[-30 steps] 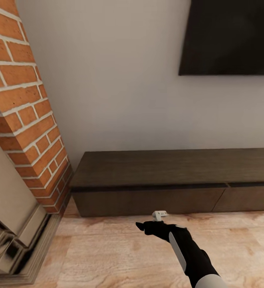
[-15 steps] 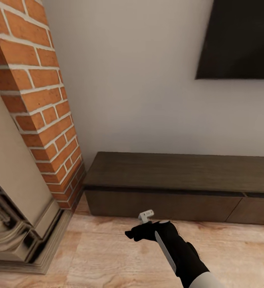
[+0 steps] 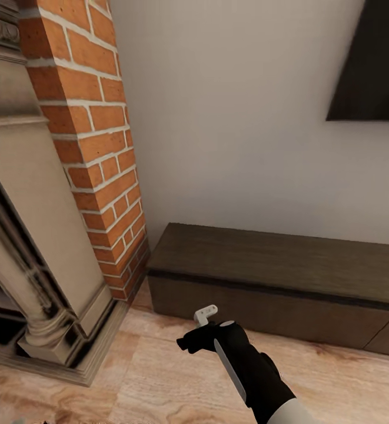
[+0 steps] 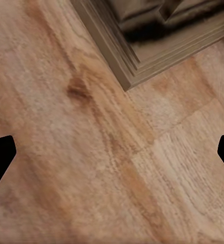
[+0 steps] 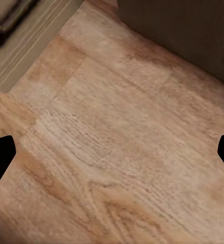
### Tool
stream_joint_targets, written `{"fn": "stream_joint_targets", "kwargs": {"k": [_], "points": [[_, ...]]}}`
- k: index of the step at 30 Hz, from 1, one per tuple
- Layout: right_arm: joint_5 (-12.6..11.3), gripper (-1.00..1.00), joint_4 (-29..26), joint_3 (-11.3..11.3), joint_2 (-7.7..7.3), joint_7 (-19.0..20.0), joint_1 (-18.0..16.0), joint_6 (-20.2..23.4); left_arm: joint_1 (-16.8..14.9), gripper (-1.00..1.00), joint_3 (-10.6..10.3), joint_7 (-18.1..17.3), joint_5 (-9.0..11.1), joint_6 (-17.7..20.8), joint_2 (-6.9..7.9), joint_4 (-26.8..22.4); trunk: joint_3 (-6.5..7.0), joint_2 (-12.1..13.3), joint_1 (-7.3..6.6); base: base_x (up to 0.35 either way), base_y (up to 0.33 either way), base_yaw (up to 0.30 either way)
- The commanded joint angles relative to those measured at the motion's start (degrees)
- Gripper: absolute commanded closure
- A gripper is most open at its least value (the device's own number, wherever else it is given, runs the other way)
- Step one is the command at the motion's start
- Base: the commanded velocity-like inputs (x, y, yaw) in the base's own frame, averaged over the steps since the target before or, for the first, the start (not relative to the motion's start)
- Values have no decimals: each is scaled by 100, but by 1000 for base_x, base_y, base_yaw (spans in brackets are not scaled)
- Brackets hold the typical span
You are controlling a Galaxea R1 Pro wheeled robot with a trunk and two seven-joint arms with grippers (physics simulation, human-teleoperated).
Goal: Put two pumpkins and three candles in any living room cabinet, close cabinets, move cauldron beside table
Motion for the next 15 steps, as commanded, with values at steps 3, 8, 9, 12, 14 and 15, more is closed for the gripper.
{"fn": "stream_joint_targets", "kwargs": {"k": [3, 8, 9, 12, 14, 15], "points": [[-8, -100, -27, 260, 0, -16, -24, 52, -8, -100, 9, 31, 55, 58, -33, -43, 9, -2, -1, 0, 0, 273], [-11, -100, -62, 481, 0, -29, -29, 65, -16, -100, 40, 3, 74, 71, -61, -49, 32, -2, -1, 0, 0, 273], [-11, -100, -65, 498, 0, -29, -29, 66, -18, -100, 41, 1, 76, 72, -64, -50, 37, -2, -1, 0, 0, 271], [-13, -100, -74, 551, 0, -32, -26, 69, -22, -100, 55, -6, 138, 74, -76, -58, 55, -2, -1, 0, 0, 259], [-13, -100, -78, 563, 0, -32, -23, 70, -22, -100, 49, -4, 298, 76, -71, -56, 68, -2, -1, 0, 0, 243], [-13, -100, -78, 566, 0, -34, -23, 70, -23, -100, 47, -3, 359, 78, -69, -54, 75, -2, -1, 0, 0, 238]]}}
